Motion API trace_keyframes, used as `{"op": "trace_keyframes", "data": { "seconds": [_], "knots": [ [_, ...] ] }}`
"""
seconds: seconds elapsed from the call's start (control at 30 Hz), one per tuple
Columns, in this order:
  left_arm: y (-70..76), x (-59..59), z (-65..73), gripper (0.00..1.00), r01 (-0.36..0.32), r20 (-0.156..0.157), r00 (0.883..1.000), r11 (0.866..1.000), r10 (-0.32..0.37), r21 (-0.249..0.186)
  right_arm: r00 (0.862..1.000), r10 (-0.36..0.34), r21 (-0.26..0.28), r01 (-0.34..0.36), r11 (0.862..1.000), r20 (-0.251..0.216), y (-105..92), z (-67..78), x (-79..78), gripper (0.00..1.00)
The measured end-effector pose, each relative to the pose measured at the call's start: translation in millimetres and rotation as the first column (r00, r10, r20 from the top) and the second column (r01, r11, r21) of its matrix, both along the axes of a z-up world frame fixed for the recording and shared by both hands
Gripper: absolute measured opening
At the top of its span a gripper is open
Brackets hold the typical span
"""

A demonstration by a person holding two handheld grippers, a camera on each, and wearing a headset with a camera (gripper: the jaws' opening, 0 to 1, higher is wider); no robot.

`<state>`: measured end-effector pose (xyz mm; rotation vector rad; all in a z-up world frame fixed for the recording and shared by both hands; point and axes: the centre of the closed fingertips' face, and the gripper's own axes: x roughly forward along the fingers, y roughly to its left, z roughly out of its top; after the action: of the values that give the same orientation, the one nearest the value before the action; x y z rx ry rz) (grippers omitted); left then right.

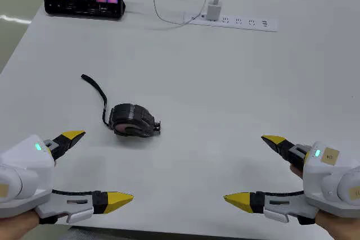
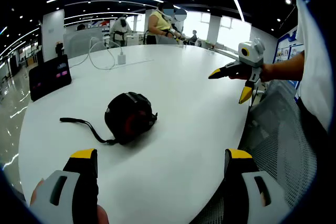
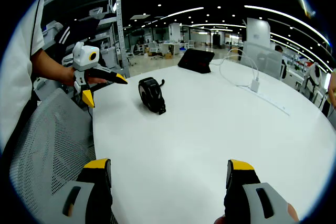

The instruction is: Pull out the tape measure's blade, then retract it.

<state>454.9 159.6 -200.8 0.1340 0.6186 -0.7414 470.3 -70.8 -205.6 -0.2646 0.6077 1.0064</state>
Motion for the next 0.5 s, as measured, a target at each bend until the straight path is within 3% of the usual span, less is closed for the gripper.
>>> {"op": "trace_keyframes", "data": {
  "seconds": [0.5],
  "knots": [
    [-0.4, -1.4, -1.0, 0.99, 0.003, -0.006, 1.0, 1.0, -0.003, -0.002, 1.0, 0.007, -0.004, -0.007, 1.0, 0.004, 1.0, 0.4, -0.3, 0.91]
  ]
}}
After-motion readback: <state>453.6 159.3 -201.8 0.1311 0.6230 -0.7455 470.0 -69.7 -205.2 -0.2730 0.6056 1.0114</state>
